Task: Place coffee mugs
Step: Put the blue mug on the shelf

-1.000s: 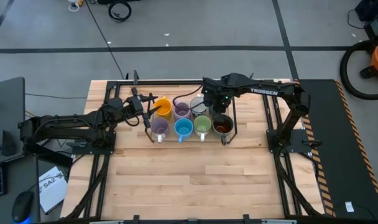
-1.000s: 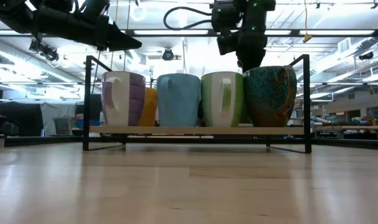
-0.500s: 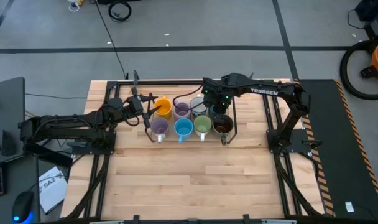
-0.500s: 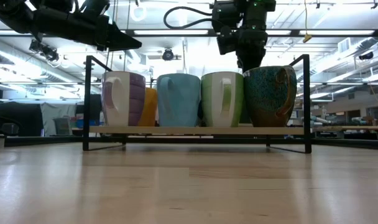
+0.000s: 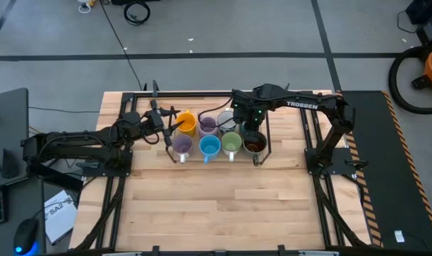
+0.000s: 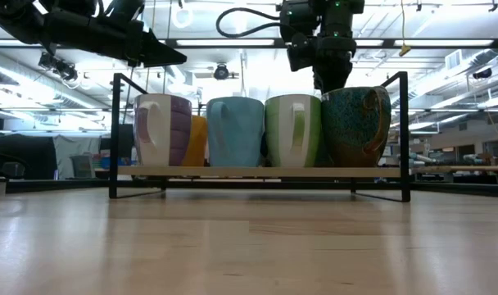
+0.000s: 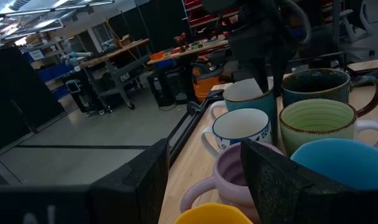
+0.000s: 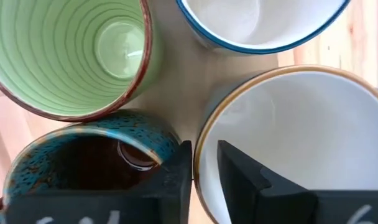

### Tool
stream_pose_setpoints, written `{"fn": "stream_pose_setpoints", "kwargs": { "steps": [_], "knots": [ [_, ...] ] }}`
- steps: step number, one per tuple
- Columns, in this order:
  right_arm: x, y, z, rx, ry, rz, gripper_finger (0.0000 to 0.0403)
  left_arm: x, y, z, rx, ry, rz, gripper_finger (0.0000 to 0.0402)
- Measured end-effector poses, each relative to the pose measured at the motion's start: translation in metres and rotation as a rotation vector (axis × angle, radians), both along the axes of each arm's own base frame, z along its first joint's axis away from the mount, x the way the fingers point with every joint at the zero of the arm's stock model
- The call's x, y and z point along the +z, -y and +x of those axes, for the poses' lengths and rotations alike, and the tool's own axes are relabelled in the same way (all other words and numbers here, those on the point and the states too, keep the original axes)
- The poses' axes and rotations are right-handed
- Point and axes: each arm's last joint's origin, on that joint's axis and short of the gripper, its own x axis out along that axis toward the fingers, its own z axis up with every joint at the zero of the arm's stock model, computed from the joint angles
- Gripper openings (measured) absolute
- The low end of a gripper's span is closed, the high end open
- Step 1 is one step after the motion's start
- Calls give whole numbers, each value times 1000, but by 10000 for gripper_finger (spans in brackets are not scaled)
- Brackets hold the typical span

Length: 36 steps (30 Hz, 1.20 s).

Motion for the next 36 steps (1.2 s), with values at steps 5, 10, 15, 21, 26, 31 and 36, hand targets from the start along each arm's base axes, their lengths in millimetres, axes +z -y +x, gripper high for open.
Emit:
{"fn": "stream_pose_setpoints", "kwargs": {
  "steps": [5, 10, 15, 21, 26, 31, 36],
  "knots": [
    [0, 0, 0, 1, 0, -1, 104, 0, 0, 0, 0, -1, 2, 203],
    [0, 0, -1, 2, -4, 0, 121, 0, 0, 0, 0, -1, 2, 203],
    [0, 0, -2, 17, -22, 3, 124, 0, 0, 0, -1, -10, 25, 203],
    [0, 1, -3, 16, -21, 2, 124, 2, 0, 0, 0, 10, 29, 203],
    [6, 2, -2, 23, -7, -7, 123, 2, 0, 0, 0, 12, 30, 203],
    [20, 2, 1, 43, 34, -27, 123, 3, 0, 0, 0, 15, 30, 203],
    [28, 2, -1, 54, 36, -17, 124, 3, 0, 0, 0, 14, 30, 203]
  ]
}}
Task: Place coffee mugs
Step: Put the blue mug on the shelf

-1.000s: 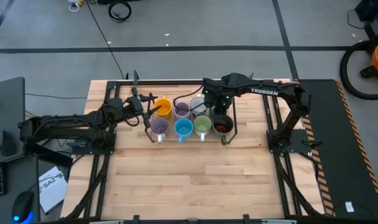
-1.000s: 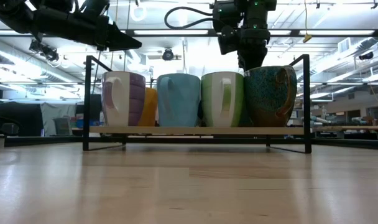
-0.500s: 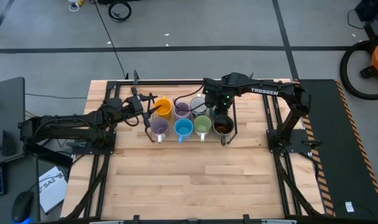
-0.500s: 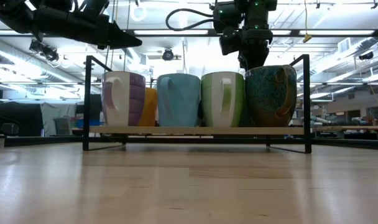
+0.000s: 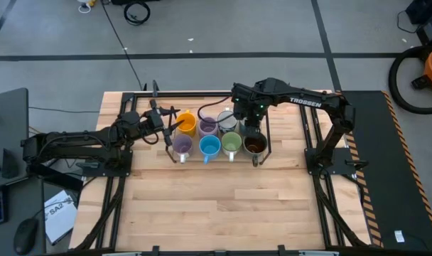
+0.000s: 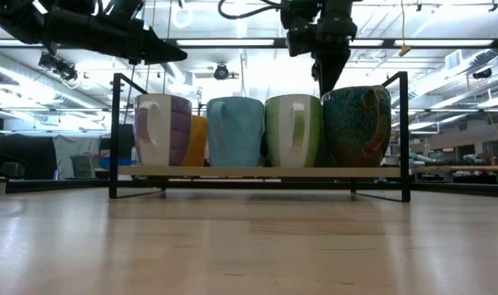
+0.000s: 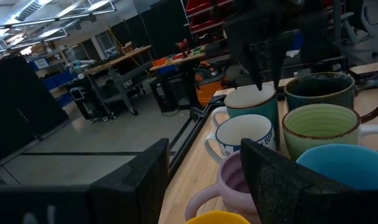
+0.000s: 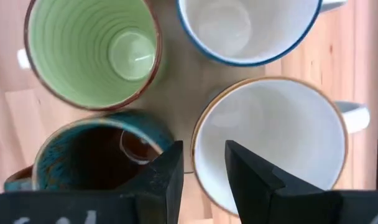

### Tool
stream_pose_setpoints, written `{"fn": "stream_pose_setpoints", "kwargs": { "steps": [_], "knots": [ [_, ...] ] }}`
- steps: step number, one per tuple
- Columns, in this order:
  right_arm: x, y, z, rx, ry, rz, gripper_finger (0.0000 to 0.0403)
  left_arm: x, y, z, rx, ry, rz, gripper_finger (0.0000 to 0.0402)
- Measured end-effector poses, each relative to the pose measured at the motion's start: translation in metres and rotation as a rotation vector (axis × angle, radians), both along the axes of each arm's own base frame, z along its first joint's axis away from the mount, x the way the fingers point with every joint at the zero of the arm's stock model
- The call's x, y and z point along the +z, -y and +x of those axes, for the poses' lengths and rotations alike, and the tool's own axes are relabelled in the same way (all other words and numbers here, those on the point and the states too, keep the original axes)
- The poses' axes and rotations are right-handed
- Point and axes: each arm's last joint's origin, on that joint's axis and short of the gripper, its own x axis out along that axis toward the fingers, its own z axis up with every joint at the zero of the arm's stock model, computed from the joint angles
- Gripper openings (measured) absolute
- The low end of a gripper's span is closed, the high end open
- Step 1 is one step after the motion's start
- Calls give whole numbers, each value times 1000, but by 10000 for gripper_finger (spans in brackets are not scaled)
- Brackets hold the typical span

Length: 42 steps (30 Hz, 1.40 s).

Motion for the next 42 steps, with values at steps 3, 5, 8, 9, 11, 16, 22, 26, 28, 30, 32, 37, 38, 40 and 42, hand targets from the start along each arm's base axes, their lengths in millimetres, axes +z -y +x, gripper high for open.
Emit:
{"fn": "stream_pose_setpoints", "kwargs": {
  "steps": [3, 5, 8, 9, 11, 16, 22, 26, 28, 30, 32, 37, 38, 40, 42],
  "knots": [
    [2, -1, -1, 11, -4, 8, 126, 0, 0, 0, 0, 0, 1, 203],
    [3, 0, -1, 6, -9, -21, 130, 0, 0, 0, 0, 1, 1, 203],
    [5, 5, -1, -20, -18, -101, 133, 0, 0, 0, 0, 2, 2, 203],
    [5, 7, -2, -17, -21, -107, 133, 0, 0, 0, 0, 2, 2, 203],
    [5, 11, -3, -23, -18, -105, 130, 0, 0, 0, 0, 3, 1, 203],
    [-8, 21, -8, -41, -51, -90, 118, 0, 0, 0, 0, 2, 1, 203],
    [-22, 24, -10, -28, -63, -50, 115, 0, 0, 0, 0, 3, 1, 203],
    [-27, 22, -10, -1, -59, 3, 114, 0, 0, 0, 0, 3, 1, 203],
    [-27, 21, -10, 6, -51, 20, 114, 0, 0, 0, 0, 3, 1, 203],
    [-27, 21, -10, 11, -50, 26, 114, 0, 0, 0, 0, 3, 1, 203],
    [-27, 20, -11, 22, -50, 45, 114, 0, 0, 0, 0, 3, 0, 203],
    [-27, 19, -11, 39, -40, 72, 114, 0, 0, 0, 0, 14, -22, 203],
    [-27, 19, -11, 39, -40, 71, 114, 0, 0, 0, 0, 15, -23, 203],
    [-27, 19, -11, 39, -41, 71, 114, 0, 0, 0, -1, 15, -23, 203],
    [-24, 20, -10, 30, -43, 49, 114, 0, 1, 0, -6, 18, -28, 203]
  ]
}}
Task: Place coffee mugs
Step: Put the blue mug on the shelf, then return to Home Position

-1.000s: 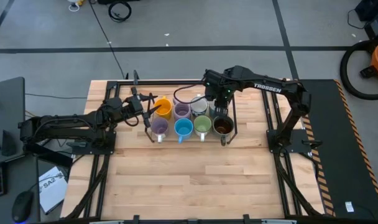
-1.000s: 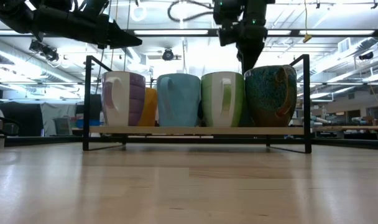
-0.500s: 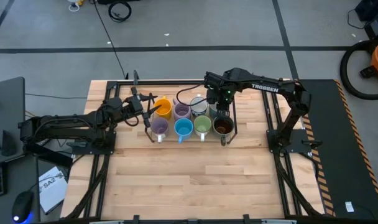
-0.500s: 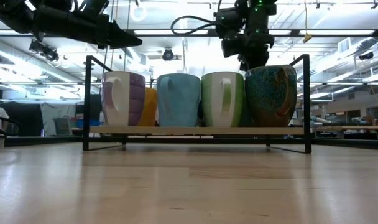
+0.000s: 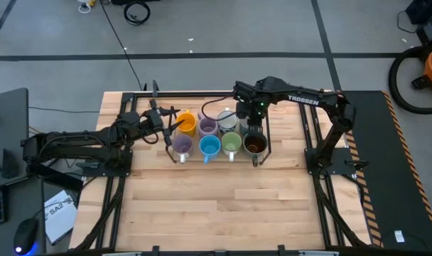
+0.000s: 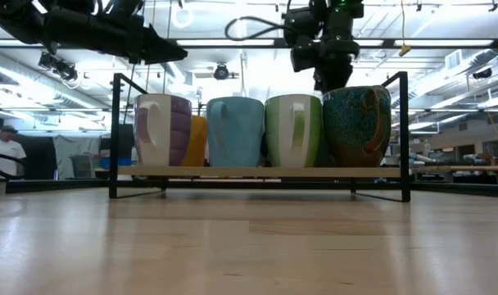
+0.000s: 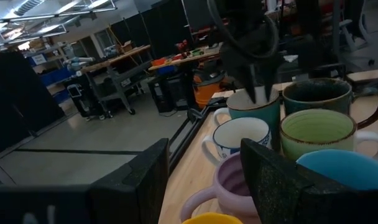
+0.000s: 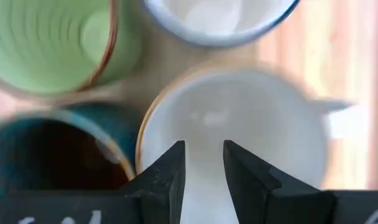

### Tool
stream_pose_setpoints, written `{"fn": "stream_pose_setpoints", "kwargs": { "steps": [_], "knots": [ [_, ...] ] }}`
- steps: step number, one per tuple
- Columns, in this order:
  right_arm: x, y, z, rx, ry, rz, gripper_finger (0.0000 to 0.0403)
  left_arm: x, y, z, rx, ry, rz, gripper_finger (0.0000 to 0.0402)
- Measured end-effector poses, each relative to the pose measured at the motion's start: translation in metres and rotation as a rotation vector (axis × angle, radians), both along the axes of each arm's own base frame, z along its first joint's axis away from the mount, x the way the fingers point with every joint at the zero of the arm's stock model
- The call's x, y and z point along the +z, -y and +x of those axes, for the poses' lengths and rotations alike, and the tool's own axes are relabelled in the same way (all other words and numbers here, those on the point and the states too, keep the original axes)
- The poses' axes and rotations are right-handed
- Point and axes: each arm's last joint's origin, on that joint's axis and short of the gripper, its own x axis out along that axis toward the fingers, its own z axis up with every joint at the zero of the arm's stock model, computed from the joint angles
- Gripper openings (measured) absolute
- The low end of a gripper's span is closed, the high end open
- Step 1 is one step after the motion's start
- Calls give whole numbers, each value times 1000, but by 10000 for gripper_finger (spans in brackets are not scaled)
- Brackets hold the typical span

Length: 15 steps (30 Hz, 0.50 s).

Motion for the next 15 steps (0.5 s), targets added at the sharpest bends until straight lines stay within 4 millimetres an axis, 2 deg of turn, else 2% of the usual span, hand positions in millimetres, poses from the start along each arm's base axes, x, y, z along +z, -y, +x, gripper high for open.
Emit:
{"fn": "stream_pose_setpoints", "kwargs": {
  "steps": [3, 7, 15],
  "knots": [
    [9, 3, 2, -22, 58, -46, 114, 3, 1, -1, -3, 39, -19, 203],
    [23, 2, -6, -43, 128, -77, 114, 5, 2, -5, -7, 44, -39, 203],
    [37, -10, -39, -109, 299, -190, 115, 5, 8, -14, -105, 29, -110, 203]
  ]
}}
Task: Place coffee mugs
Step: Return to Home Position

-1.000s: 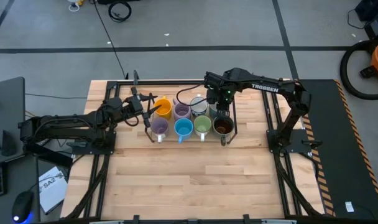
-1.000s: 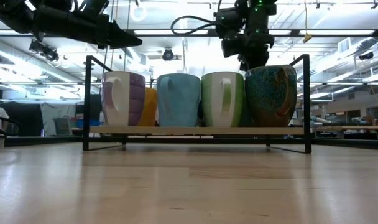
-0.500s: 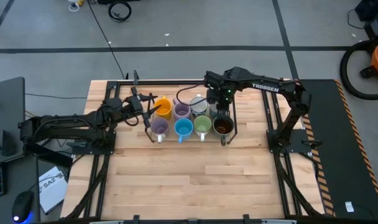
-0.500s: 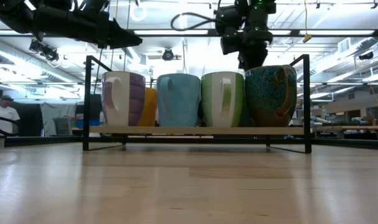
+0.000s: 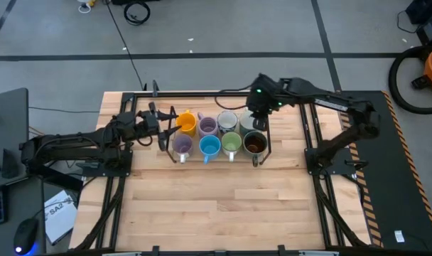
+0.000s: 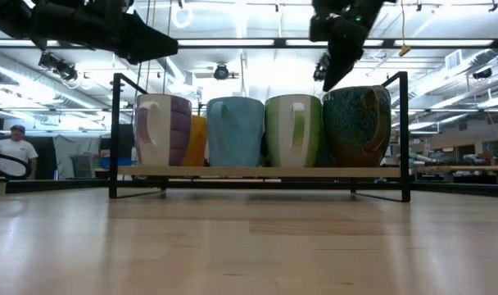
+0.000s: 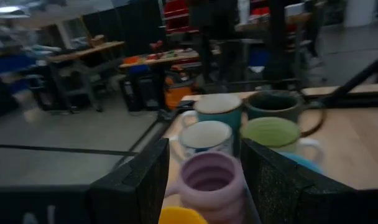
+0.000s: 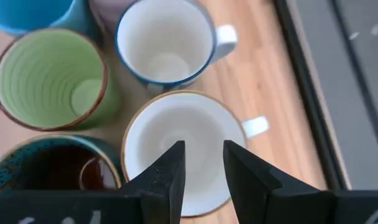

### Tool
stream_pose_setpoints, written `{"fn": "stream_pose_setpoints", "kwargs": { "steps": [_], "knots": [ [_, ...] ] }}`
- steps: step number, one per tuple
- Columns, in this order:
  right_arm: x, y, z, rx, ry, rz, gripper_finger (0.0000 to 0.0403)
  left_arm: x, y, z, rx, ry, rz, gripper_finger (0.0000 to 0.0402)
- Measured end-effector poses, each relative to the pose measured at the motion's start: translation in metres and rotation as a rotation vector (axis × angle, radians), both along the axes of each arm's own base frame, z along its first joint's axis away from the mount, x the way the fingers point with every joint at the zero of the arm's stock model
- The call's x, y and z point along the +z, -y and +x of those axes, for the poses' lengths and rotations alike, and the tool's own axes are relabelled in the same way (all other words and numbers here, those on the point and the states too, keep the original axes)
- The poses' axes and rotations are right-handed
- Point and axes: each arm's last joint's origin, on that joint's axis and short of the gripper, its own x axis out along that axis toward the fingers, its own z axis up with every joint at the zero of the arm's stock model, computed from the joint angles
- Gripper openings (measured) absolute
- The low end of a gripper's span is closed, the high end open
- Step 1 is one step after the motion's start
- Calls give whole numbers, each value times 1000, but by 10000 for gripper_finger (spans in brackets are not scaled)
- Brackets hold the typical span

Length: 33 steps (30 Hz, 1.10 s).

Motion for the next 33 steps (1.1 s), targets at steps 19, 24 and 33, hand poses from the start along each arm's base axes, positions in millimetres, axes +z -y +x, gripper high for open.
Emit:
{"fn": "stream_pose_setpoints", "kwargs": {
  "steps": [19, 24, 33],
  "knots": [
    [-10, -38, -92, -90, 612, -203, 115, -19, 10, -32, -56, 61, -134, 203],
    [-23, -48, -114, -130, 759, -206, 113, -33, 14, -46, -48, 120, -145, 203],
    [-57, -56, -132, -187, 993, -177, 112, -50, 18, -62, -51, 263, -190, 203]
  ]
}}
